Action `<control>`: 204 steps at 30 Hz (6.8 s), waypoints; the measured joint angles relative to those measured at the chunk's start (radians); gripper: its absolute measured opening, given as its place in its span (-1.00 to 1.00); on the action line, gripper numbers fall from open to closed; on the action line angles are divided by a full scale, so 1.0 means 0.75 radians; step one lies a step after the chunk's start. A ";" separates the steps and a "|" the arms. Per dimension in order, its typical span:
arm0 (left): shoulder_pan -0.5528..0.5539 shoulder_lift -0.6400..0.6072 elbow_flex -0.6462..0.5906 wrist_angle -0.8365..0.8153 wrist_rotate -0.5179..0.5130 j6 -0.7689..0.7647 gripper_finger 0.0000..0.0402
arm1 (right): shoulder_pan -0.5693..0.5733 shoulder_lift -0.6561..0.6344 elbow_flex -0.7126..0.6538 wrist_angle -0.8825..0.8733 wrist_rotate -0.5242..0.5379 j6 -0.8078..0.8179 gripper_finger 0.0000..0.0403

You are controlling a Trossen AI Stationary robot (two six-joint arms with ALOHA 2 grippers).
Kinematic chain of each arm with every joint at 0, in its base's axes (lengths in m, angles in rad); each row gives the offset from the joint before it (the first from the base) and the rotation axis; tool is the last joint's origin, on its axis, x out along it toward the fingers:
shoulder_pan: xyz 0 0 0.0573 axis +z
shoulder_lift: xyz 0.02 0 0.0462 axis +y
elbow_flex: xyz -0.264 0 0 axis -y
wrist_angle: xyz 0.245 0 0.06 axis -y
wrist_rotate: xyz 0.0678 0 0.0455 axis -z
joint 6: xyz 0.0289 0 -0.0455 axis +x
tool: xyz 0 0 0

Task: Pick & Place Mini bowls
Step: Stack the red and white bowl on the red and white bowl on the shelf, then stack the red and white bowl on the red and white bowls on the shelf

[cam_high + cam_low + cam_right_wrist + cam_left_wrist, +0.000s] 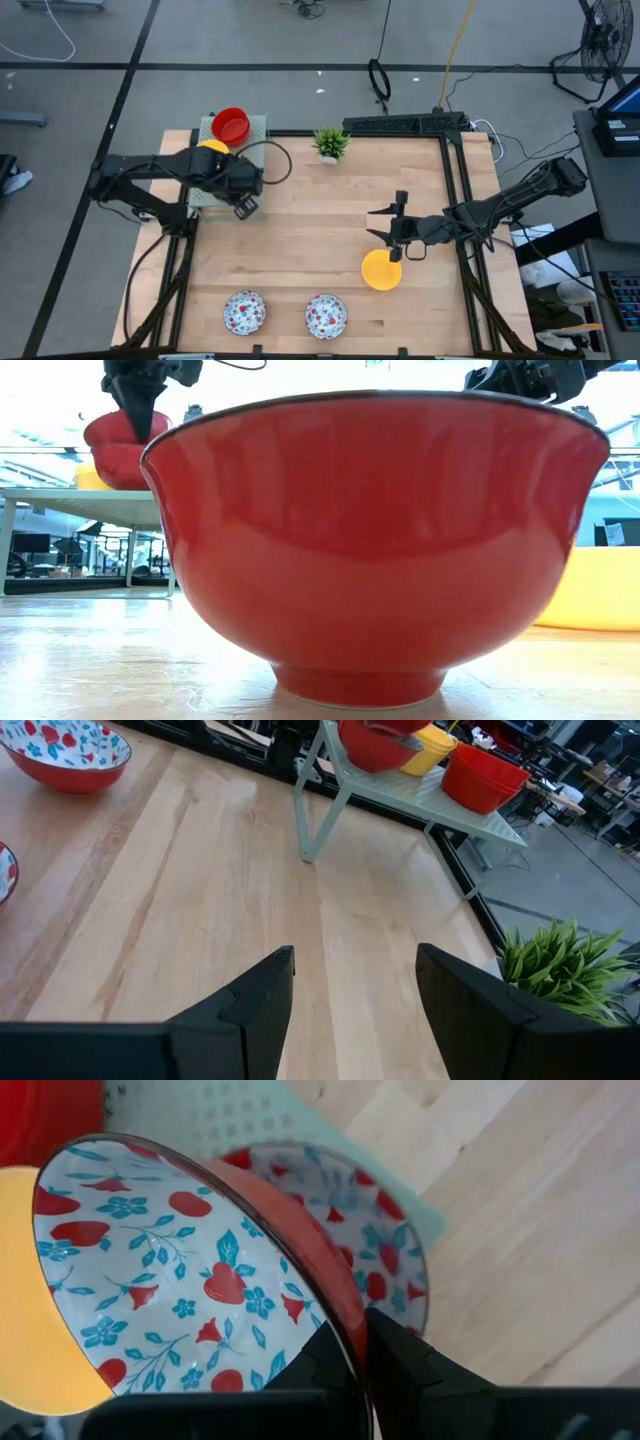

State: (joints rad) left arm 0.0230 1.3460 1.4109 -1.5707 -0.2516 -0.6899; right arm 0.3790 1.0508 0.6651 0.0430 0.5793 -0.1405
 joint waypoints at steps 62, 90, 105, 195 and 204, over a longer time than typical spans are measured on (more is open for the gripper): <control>-0.032 0.001 -0.055 0.074 -0.013 -0.070 -0.61 | -0.001 0.000 0.000 0.078 -0.001 -0.004 -0.01; -0.309 0.252 0.076 1.059 0.221 0.077 -0.61 | 0.001 0.001 0.000 0.067 -0.006 -0.004 -0.01; -0.455 0.677 0.075 1.249 0.397 -0.271 -0.61 | 0.001 0.001 0.000 0.064 -0.010 0.104 -0.01; -0.284 0.394 0.075 1.058 0.342 0.001 -0.94 | 0.003 0.000 -0.023 -0.011 -0.011 0.232 -0.01; -0.044 -0.014 0.076 0.504 -0.058 -0.131 -0.95 | 0.003 0.000 -0.023 -0.050 -0.011 0.232 -0.01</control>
State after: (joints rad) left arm -0.0099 1.3354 1.4677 -1.1930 -0.2950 -0.7880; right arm 0.3813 1.0508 0.6479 0.0055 0.5713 0.0338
